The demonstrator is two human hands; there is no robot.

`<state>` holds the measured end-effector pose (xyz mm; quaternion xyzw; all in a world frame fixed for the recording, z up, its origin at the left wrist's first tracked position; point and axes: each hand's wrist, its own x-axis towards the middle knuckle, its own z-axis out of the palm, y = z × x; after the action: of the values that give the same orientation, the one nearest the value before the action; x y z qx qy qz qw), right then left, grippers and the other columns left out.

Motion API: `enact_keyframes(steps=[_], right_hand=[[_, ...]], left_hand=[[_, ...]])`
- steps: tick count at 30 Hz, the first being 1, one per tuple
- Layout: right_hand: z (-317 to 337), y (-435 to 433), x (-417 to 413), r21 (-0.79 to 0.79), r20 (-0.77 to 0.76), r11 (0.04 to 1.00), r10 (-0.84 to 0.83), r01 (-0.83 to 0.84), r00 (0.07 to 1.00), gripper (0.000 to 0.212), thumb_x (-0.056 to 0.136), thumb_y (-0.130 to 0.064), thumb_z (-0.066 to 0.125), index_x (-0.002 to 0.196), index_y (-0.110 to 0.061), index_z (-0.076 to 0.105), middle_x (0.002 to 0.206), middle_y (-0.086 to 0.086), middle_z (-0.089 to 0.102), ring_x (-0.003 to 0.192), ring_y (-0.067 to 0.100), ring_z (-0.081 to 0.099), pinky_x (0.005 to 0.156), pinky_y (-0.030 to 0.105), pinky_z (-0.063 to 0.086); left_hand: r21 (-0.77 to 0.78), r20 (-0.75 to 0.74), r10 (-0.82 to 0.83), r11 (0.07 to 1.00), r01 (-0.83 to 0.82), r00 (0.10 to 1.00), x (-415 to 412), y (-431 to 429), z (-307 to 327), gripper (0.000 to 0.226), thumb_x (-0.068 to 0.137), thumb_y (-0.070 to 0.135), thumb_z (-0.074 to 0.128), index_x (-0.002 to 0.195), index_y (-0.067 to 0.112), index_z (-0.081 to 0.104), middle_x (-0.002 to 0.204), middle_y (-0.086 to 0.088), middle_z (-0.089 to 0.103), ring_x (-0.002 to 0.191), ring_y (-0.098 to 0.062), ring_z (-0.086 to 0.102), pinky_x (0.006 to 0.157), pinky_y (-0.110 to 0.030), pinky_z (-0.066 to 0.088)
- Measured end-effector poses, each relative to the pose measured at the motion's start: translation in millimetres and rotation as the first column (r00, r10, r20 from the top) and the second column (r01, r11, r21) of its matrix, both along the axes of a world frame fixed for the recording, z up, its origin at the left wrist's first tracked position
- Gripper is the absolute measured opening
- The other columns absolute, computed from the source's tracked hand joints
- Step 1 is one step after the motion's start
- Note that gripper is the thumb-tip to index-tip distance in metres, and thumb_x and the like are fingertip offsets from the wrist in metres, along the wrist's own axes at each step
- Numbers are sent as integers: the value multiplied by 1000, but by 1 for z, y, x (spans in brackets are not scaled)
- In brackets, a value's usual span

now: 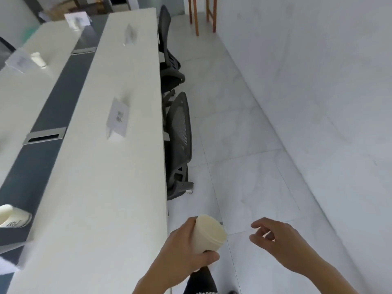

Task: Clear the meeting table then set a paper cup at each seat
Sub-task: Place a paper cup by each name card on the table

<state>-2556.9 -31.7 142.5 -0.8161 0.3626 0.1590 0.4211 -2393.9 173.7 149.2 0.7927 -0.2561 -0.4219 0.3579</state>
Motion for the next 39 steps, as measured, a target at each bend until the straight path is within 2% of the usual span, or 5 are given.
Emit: enact_keyframes(steps=[9, 15, 21, 27, 39], right_hand=[[-10, -104, 58, 22, -5, 999, 25, -25, 1000, 33, 85, -51, 61, 116, -39, 59, 99, -13, 66, 83, 4, 65, 75, 16, 49], [21, -214, 129, -76, -17, 997, -16, 15, 1000, 36, 85, -54, 60, 118, -39, 58, 101, -15, 65, 83, 1, 65, 75, 16, 49], [33, -295, 204, -89, 125, 990, -95, 107, 988, 28, 86, -49, 62, 112, -38, 61, 93, -14, 68, 84, 0, 64, 77, 19, 51], [14, -386, 282, -2, -35, 987, 163, -163, 986, 41, 85, -52, 60, 123, -38, 56, 100, -10, 66, 89, 5, 64, 84, 21, 50], [37, -602, 542, -189, 3, 871, 462, -453, 887, 38, 87, -53, 58, 122, -36, 56, 106, -15, 64, 88, 3, 63, 87, 25, 51]], left_hand=[[13, 27, -25, 1000, 25, 999, 77, -129, -14, 62, 65, 40, 83, 118, 40, 50, 106, 11, 63, 95, -11, 62, 65, -17, 56], [-44, 62, -112, 992, 114, 992, 158, -251, 9, 62, 64, 44, 82, 116, 44, 48, 104, 15, 62, 92, -9, 63, 72, -32, 62], [-46, 117, -145, 987, 151, 983, 229, -331, 22, 64, 68, 43, 82, 120, 44, 45, 106, 20, 60, 94, -1, 60, 69, -12, 51], [8, 85, -54, 999, 53, 995, 296, -396, 3, 66, 66, 45, 82, 120, 44, 45, 107, 14, 63, 94, -5, 62, 68, -13, 54], [-10, 128, 326, 945, -327, 937, 440, -533, 19, 68, 63, 50, 82, 120, 46, 45, 105, 18, 62, 95, -5, 61, 82, -34, 59]])
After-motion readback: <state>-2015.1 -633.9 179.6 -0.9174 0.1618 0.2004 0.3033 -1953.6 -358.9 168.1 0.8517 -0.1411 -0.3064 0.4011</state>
